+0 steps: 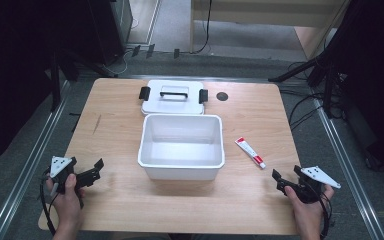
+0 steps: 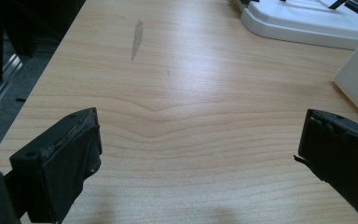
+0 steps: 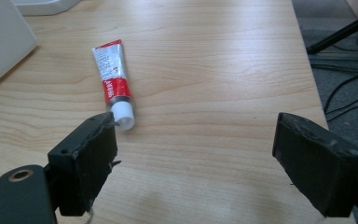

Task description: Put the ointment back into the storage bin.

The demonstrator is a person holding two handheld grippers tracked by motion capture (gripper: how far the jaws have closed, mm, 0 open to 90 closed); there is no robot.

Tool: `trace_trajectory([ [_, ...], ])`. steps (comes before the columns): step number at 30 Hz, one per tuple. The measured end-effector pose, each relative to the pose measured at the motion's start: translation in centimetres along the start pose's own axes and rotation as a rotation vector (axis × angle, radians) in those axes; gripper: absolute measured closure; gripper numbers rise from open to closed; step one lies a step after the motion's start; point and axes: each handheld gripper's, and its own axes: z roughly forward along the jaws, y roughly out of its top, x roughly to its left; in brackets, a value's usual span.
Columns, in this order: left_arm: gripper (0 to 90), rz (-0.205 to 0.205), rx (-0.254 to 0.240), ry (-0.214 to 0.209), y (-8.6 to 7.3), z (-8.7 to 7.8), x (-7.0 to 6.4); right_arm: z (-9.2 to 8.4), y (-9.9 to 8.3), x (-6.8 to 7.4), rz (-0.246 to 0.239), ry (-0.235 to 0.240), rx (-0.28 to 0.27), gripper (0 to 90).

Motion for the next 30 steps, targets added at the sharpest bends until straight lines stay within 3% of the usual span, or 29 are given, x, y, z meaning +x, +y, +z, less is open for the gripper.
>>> trace_trajectory([
  [7,0.0,0.002,0.004,-0.001,0.0,0.0,-0.1,0.2,0.2,-0.1,-0.003,0.027,0.034,16.4],
  [12,0.0,-0.005,0.002,-0.016,0.0,0.0,0.1,0.1,0.4,-0.1,-0.011,0.016,0.079,18.4],
  [13,0.0,-0.018,0.0,-0.02,0.0,0.0,0.2,0.0,0.7,0.0,0.001,0.053,0.102,19.0],
  [16,0.0,-0.019,0.002,-0.024,0.0,-0.1,0.2,0.0,1.0,0.3,-0.018,0.076,0.137,20.8],
  [21,0.0,-0.021,0.004,-0.023,0.0,0.0,0.2,0.2,1.7,0.5,-0.045,0.069,0.226,20.9],
  [28,0.0,-0.02,0.01,-0.027,0.0,0.0,0.2,0.3,3.2,0.2,-0.055,0.048,0.291,24.1],
  [30,0.0,-0.021,0.009,-0.03,0.0,0.0,0.3,0.5,3.9,0.3,-0.083,0.041,0.344,24.9],
])
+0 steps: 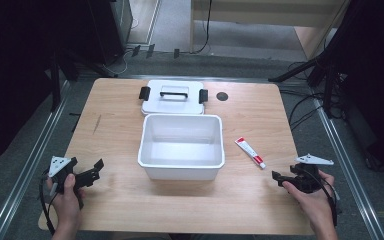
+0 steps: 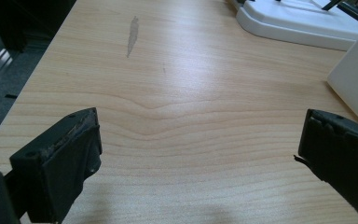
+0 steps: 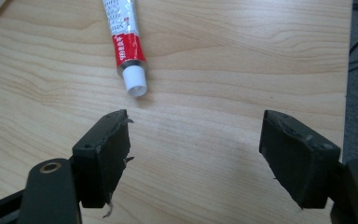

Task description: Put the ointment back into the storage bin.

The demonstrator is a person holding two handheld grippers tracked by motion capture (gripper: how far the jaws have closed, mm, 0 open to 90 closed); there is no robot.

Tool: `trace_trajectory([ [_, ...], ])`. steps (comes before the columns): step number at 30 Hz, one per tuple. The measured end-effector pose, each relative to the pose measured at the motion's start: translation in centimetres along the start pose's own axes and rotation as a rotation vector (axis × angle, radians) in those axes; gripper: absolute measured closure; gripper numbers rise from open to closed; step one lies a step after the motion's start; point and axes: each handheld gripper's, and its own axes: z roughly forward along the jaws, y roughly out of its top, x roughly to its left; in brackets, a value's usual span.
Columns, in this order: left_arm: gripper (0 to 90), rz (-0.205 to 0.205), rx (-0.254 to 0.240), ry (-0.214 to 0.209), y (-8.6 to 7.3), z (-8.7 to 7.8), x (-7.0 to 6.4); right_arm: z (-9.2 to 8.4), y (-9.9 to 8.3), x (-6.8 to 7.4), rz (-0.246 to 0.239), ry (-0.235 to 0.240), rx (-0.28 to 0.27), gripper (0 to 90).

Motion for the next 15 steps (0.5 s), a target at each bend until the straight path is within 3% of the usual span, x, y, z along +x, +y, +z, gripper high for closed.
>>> trace_trajectory([
  [2,0.0,0.0,0.0,0.0,0.0,0.0,0.0,0.0,0.4,0.1,-0.009,0.003,0.025,25.2],
  [3,0.0,0.0,0.002,-0.001,0.0,0.0,0.0,0.2,1.1,0.2,-0.021,0.014,0.078,26.4],
  [9,0.0,-0.012,0.003,-0.005,0.0,0.0,0.1,1.2,2.7,0.8,-0.056,0.023,0.252,26.4],
  [10,0.0,-0.012,0.003,-0.005,0.0,0.0,0.1,1.2,2.7,0.8,-0.056,0.023,0.252,26.4],
  [11,0.0,-0.012,0.003,-0.004,0.0,0.0,0.1,1.5,3.4,1.0,-0.064,0.023,0.303,26.4],
  [15,0.0,-0.012,0.004,-0.006,0.0,0.0,0.1,2.0,4.5,1.6,-0.099,0.017,0.382,26.5],
])
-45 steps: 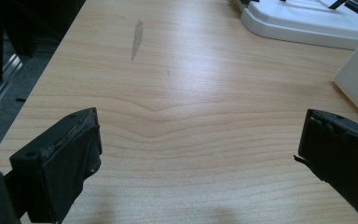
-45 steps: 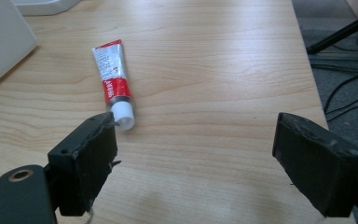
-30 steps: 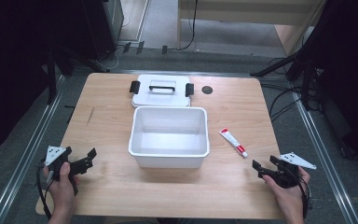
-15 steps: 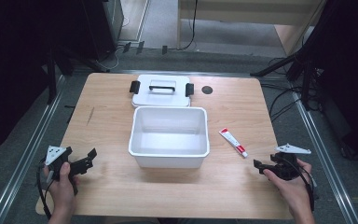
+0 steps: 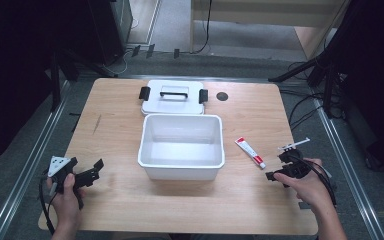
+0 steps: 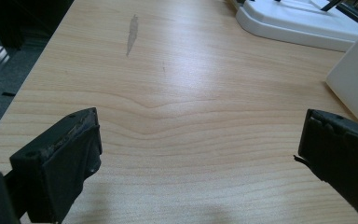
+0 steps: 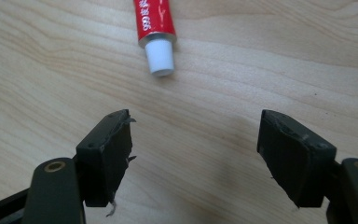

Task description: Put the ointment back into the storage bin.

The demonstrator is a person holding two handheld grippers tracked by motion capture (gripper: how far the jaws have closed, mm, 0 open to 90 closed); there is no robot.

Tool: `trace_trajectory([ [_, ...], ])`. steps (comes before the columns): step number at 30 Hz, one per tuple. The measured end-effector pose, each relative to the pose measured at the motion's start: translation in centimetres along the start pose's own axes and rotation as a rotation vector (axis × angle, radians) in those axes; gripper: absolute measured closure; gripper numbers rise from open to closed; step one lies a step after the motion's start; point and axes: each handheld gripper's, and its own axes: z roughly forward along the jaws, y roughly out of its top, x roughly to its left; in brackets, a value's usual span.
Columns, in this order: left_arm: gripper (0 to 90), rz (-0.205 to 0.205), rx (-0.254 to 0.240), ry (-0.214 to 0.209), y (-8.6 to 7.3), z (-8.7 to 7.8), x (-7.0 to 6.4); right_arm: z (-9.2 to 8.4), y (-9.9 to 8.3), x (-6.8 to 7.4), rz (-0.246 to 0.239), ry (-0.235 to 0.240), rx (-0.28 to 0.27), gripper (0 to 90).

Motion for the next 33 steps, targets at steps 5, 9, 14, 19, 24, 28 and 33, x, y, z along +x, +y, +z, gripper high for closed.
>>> trace_trajectory([
  [5,0.0,0.007,0.004,-0.001,0.0,0.0,0.0,-0.1,1.3,0.3,-0.034,-0.028,0.107,26.3],
  [9,0.0,0.004,0.004,-0.002,0.0,0.0,0.0,-0.1,2.9,0.8,-0.105,-0.075,0.236,26.4],
  [14,0.0,0.009,0.006,-0.002,0.0,0.0,0.0,0.0,4.9,1.7,-0.14,-0.088,0.291,30.3],
  [19,0.0,0.005,0.004,-0.002,0.0,0.0,0.0,0.9,6.9,2.5,-0.151,-0.1,0.314,38.3],
  [24,0.0,0.003,0.004,-0.004,0.0,0.0,0.0,1.8,8.8,3.3,-0.178,-0.111,0.329,44.7],
  [28,0.0,0.004,0.004,-0.005,0.0,0.0,0.0,2.4,9.7,3.6,-0.184,-0.094,0.34,48.1],
  [33,0.0,0.003,0.007,-0.007,0.0,0.0,0.1,3.5,10.7,3.9,-0.193,-0.097,0.364,56.3],
])
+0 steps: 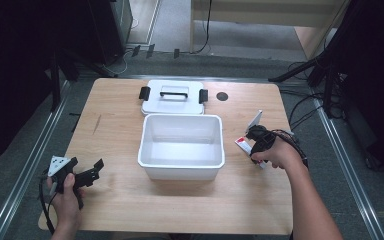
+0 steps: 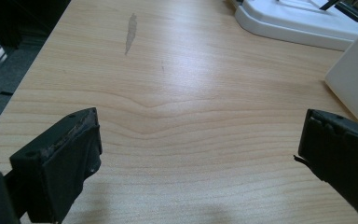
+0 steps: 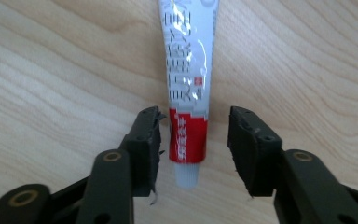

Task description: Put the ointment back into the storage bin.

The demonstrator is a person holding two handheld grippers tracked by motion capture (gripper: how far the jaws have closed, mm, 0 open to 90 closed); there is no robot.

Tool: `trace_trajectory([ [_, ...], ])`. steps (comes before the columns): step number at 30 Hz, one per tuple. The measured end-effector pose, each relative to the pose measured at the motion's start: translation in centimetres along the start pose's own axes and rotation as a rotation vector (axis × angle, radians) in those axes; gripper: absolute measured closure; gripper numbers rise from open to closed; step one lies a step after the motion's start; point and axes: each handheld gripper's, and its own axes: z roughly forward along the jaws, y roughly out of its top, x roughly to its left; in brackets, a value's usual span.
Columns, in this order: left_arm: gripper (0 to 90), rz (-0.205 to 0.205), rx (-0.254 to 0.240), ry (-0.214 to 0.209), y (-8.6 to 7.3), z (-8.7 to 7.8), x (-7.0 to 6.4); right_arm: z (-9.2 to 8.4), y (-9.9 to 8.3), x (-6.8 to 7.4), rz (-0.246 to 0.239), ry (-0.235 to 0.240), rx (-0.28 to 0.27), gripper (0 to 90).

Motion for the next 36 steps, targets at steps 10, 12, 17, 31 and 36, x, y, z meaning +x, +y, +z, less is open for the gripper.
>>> trace_trajectory([
  [10,0.0,-0.001,0.001,0.001,0.0,0.0,0.0,0.9,1.3,0.6,-0.033,-0.011,0.002,71.0],
  [12,0.0,-0.003,-0.001,0.001,0.0,0.0,0.0,0.8,1.3,0.6,-0.034,-0.008,0.0,71.5],
  [17,0.0,-0.002,0.0,0.002,0.0,0.0,0.0,0.3,1.2,0.3,-0.002,0.026,-0.018,71.8],
  [31,0.0,0.001,0.001,0.003,0.0,0.0,0.0,-4.6,0.9,0.5,0.008,0.074,-0.114,71.7],
  [36,0.0,-0.001,0.002,0.002,0.0,0.0,0.0,-6.7,1.2,0.6,0.003,0.08,-0.146,71.8],
])
